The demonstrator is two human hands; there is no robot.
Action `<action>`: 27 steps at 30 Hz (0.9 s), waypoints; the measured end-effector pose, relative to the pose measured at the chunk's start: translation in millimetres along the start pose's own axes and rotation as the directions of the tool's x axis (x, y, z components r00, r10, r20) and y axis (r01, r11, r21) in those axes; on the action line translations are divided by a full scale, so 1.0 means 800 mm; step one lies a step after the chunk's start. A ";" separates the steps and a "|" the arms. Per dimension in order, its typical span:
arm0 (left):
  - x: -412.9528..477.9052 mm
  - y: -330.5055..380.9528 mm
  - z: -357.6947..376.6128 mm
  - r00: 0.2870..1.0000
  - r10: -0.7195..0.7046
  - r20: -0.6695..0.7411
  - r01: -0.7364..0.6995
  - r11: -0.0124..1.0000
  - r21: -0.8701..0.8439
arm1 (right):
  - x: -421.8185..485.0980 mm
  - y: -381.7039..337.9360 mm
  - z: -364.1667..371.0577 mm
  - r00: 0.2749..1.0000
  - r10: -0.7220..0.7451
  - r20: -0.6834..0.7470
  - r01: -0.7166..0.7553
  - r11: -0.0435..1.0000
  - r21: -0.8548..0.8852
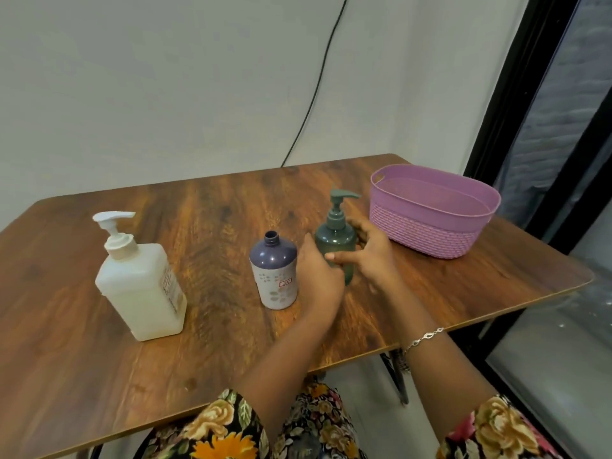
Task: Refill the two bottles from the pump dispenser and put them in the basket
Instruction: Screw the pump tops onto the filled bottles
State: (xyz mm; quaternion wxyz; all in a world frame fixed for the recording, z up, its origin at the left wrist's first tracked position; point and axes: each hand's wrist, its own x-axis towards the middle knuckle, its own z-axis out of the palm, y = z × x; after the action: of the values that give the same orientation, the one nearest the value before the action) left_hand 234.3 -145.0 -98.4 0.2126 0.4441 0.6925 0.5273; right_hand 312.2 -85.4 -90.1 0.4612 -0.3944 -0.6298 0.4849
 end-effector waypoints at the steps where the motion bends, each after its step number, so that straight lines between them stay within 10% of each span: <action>1: -0.007 -0.009 0.006 0.999 -0.010 -0.036 0.010 1.000 -0.006 | -0.001 0.008 0.003 1.000 0.005 0.008 -0.004 1.000 -0.010; 27: -0.052 -0.054 -0.006 0.976 0.171 -0.133 -0.158 0.982 0.104 | -0.021 0.039 0.026 0.998 -0.033 0.051 0.038 0.994 -0.107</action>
State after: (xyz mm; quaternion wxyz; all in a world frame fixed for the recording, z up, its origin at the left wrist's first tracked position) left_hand 235.0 -184.9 -143.9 0.0977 0.4711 0.6904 0.5403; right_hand 297.8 -99.3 -126.4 0.4323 -0.3954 -0.6731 0.4514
